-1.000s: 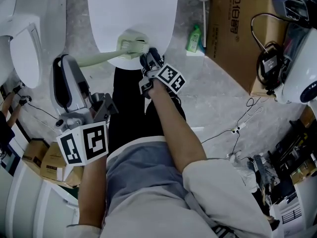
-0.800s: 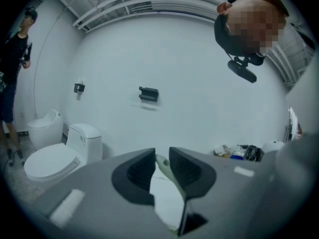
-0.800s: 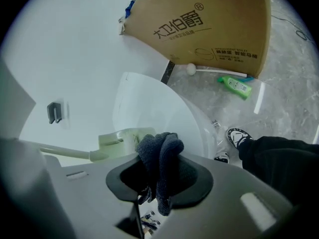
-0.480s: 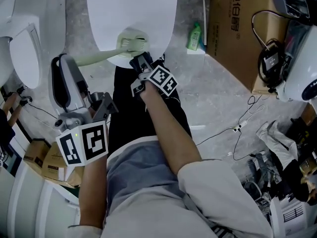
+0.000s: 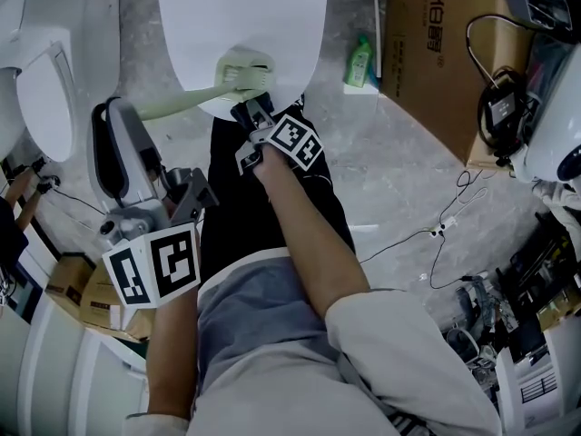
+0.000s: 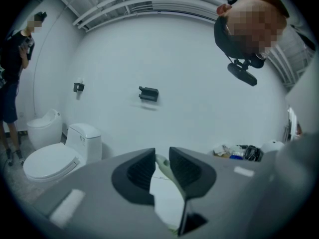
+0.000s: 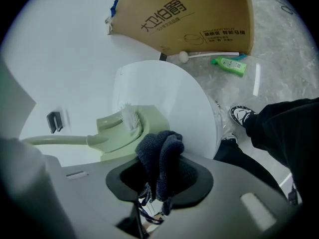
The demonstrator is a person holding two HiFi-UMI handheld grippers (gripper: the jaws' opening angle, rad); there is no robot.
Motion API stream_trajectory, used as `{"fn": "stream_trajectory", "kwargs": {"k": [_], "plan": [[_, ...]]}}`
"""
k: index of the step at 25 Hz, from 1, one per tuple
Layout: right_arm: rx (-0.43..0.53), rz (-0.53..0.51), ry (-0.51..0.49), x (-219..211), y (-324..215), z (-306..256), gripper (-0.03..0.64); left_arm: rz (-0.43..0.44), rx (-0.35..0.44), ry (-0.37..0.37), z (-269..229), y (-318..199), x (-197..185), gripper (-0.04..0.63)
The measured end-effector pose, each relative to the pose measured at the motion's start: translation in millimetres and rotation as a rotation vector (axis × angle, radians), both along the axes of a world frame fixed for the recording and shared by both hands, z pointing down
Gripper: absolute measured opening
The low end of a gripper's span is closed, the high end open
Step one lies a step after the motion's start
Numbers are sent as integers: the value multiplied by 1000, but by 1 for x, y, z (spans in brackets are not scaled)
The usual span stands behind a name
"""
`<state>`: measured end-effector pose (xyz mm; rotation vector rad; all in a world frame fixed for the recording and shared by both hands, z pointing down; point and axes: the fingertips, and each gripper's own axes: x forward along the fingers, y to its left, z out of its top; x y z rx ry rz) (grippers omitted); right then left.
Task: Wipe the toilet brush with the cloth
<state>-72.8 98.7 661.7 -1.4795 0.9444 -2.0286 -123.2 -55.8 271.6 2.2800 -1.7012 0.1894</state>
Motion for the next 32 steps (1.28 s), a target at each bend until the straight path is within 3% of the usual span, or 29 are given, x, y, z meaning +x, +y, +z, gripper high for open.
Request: {"fn": "stream_trajectory", "kwargs": {"k": [14, 32], "plan": [[57, -98, -48, -39, -22, -5, 95, -3, -4, -14, 0, 0, 0, 0], [109, -170, -42, -50, -43, -14, 95, -8, -8, -5, 1, -4, -1, 0]]}}
